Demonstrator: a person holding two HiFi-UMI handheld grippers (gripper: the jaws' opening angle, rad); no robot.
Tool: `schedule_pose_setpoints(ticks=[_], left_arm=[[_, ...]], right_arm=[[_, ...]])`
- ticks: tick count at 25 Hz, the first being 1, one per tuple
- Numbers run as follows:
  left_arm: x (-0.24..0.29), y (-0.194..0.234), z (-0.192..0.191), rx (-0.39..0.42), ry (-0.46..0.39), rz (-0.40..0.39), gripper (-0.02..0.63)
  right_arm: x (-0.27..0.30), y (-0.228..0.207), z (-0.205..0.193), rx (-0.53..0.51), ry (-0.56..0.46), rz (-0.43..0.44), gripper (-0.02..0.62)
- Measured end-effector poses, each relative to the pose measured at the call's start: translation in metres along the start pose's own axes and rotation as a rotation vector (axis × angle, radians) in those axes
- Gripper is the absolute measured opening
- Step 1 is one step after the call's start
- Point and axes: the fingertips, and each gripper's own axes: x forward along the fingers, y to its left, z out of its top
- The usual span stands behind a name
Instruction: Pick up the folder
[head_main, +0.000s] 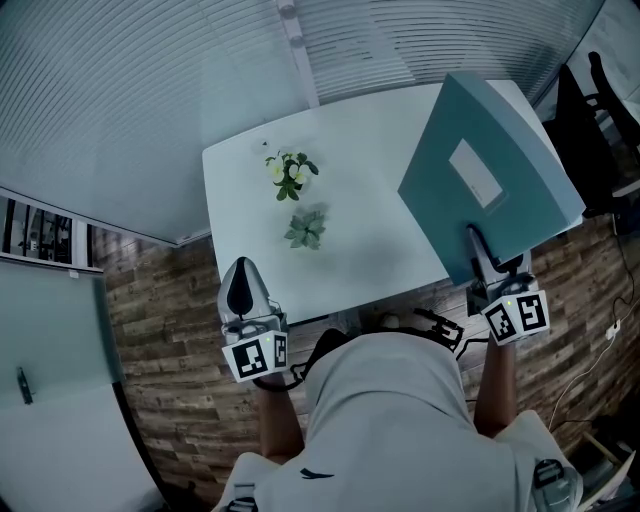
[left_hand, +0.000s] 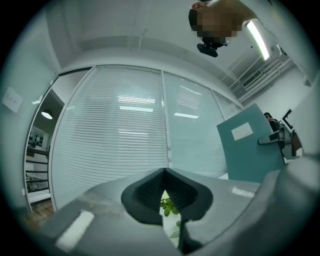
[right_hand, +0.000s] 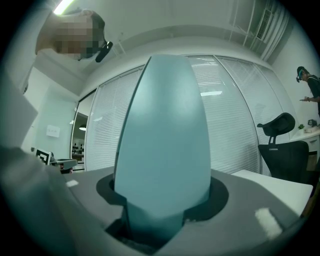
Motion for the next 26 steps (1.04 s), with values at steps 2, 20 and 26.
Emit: schedule_pose_setpoints(ticks=[2, 20, 26], left_arm=[[0.000, 0.001, 0.000, -0.001, 0.001, 0.002, 0.008], [0.003, 0.006, -0.005, 0.009, 0.021, 0.005, 0.006], [0.002, 0.003, -0.008, 0.026, 0.033, -0.002, 0.006]], right_arm=[[0.001, 0.000, -0.001, -0.012, 0.006, 0.000, 0.285], [0.012, 0.010, -0.010, -0.031, 0.033, 0.026, 0.284], [0.012, 0.011, -0.012, -0.028, 0.038, 0.033, 0.284]])
